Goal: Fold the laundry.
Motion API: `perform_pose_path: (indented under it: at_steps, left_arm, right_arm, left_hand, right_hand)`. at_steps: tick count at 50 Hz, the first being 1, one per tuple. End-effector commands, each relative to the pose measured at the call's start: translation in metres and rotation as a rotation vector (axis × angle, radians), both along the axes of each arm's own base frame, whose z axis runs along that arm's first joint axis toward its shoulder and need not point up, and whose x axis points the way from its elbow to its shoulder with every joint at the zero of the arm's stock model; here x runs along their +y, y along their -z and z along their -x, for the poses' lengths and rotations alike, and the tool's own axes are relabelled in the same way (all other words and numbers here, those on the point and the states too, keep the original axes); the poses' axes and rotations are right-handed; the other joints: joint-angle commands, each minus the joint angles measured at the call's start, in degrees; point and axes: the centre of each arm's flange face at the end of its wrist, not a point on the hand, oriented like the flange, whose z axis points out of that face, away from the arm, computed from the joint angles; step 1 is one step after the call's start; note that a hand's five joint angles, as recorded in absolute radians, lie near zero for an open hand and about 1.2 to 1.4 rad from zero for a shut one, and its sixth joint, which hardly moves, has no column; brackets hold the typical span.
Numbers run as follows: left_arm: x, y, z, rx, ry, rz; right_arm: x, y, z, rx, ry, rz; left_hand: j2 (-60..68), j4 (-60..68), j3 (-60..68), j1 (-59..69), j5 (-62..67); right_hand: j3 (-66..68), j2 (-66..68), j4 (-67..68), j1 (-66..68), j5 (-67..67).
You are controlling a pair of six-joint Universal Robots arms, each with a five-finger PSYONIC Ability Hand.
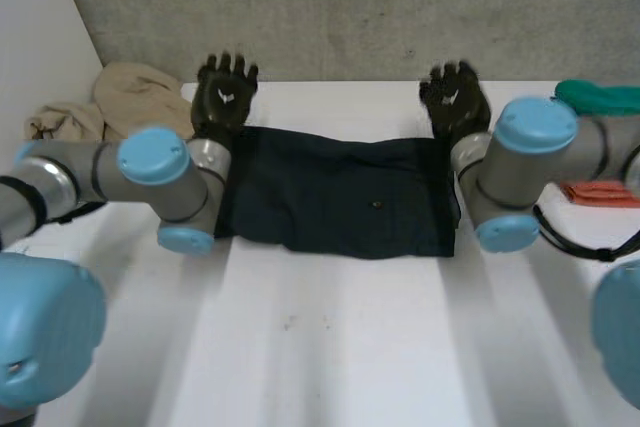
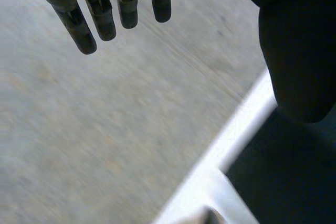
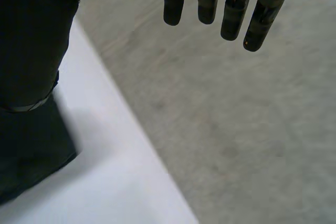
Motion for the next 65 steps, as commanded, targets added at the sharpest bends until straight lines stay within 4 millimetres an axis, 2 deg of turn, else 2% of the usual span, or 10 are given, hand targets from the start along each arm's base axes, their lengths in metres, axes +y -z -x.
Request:
perform_pose_path:
  at_steps: [1, 4, 13, 18, 29, 34, 41, 53, 57, 65]
  left_arm:
    - [0.033, -0.054, -0.015, 0.054, 0.008, 0.018]
    - [0.055, -0.050, -0.022, 0.049, 0.020, -0.054]
    - [0.112, -0.030, -0.041, 0.051, 0.048, -0.247]
    - [0.133, -0.016, -0.039, 0.053, 0.075, -0.311]
    - [0.137, -0.011, -0.037, 0.051, 0.081, -0.328]
    - [0.137, -0.010, -0.037, 0.050, 0.079, -0.330]
    - [0.137, -0.011, -0.038, 0.050, 0.077, -0.332]
    - [0.140, -0.012, -0.039, 0.050, 0.077, -0.332]
    - [0.141, -0.012, -0.038, 0.050, 0.077, -0.332]
    - [0.143, -0.027, -0.040, 0.064, 0.080, -0.303]
  right_arm:
    - [0.049, -0.073, 0.020, -0.113, -0.036, -0.031]
    - [0.065, -0.071, 0.030, -0.090, -0.033, -0.120]
    - [0.117, -0.009, 0.050, -0.111, 0.008, -0.553]
    - [0.116, 0.012, 0.050, -0.224, 0.020, -0.623]
    - [0.092, 0.063, 0.035, -0.169, 0.001, -0.592]
    - [0.083, 0.064, 0.031, -0.171, -0.013, -0.539]
    - [0.079, 0.064, 0.030, -0.180, -0.018, -0.513]
    - [0.078, 0.060, 0.031, -0.181, -0.025, -0.502]
    - [0.073, 0.054, 0.047, -0.189, 0.010, -0.500]
    - [0.059, -0.006, 0.135, -0.101, 0.122, -0.363]
  left_hand:
    - [-1.5, -1.4, -2.0, -0.5, -2.2]
    - [-1.3, -1.2, -1.8, -0.3, -2.0]
    - [-1.3, -1.2, -1.8, -0.3, -2.0]
    - [-0.8, -0.7, -1.3, 0.2, -1.5]
    - [-0.3, -0.2, -0.8, 0.7, -1.0]
    - [0.0, 0.1, -0.5, 1.0, -0.7]
    - [0.5, 0.6, 0.1, 1.5, -0.2]
    - [0.8, 1.0, 0.4, 1.9, 0.2]
    - [0.8, 1.0, 0.4, 1.9, 0.2]
    - [0.7, 0.8, 0.2, 1.7, 0.0]
  right_hand:
    - [-2.5, -3.3, -3.7, -2.6, -4.0]
    - [-2.5, -3.3, -3.7, -2.6, -4.0]
    - [-2.5, -3.3, -3.7, -2.6, -4.0]
    - [-2.5, -3.3, -3.7, -2.6, -4.0]
    - [5.1, 4.4, 3.9, 5.0, 3.7]
    - [16.6, 15.8, 15.3, 16.5, 15.1]
    - [54.7, 54.0, 53.5, 54.6, 53.3]
    - [67.5, 66.7, 66.3, 67.4, 66.0]
    - [67.5, 66.7, 66.3, 67.4, 66.0]
    - [67.5, 66.7, 66.3, 67.4, 66.0]
